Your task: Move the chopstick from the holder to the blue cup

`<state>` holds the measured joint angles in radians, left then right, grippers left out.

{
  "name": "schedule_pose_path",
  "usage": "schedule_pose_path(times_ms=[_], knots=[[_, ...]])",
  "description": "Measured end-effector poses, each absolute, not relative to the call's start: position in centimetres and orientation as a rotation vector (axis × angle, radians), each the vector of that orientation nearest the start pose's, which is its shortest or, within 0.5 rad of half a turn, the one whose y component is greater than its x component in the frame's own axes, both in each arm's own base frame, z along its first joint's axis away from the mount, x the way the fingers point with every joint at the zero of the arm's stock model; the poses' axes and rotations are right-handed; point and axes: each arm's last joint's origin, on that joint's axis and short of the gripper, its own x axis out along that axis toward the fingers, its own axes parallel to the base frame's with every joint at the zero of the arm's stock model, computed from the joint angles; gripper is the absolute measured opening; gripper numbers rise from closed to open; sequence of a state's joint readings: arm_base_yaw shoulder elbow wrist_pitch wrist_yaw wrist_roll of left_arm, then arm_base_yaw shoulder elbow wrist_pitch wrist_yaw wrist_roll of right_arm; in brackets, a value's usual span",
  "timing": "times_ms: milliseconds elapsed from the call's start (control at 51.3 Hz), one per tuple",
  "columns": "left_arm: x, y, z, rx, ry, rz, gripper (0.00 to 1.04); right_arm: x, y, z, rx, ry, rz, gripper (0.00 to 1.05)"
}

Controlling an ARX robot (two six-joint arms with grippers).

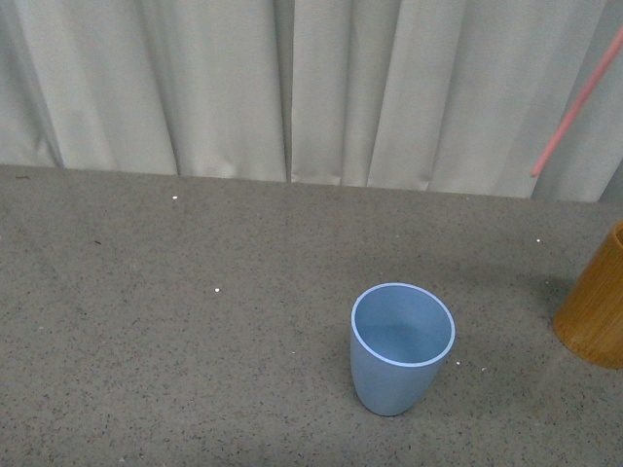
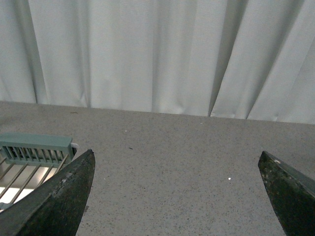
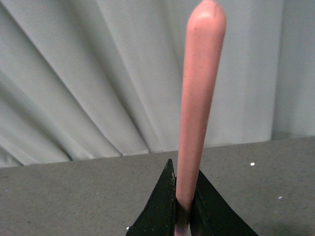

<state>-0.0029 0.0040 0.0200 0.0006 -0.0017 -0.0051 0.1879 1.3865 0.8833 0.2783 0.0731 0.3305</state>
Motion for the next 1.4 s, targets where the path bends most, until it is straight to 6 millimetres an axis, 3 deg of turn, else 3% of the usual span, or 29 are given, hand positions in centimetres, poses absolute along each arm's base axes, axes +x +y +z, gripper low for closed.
schedule_pose_path(times_ms=[195,468,896,1403], knots=[[9.7,0.0,17.0,-0.005,-0.017,-0.002,0.98,30.6,10.1,24.8,0.339,0.303,0.142,0.03],[9.7,0.0,17.0,-0.005,-0.017,-0.002,0.98,30.6,12.4,22.2,0.345,0.350,0.145,0.03],[9.7,0.0,17.0,-0.005,-0.017,-0.001,0.98,30.7,12.6,19.4,0.341,0.402,0.126,0.03],[9.7,0.0,17.0,-0.005,-0.017,-0.002,0.98,30.9,12.6,18.3,0.340,0.424,0.117,0.03]])
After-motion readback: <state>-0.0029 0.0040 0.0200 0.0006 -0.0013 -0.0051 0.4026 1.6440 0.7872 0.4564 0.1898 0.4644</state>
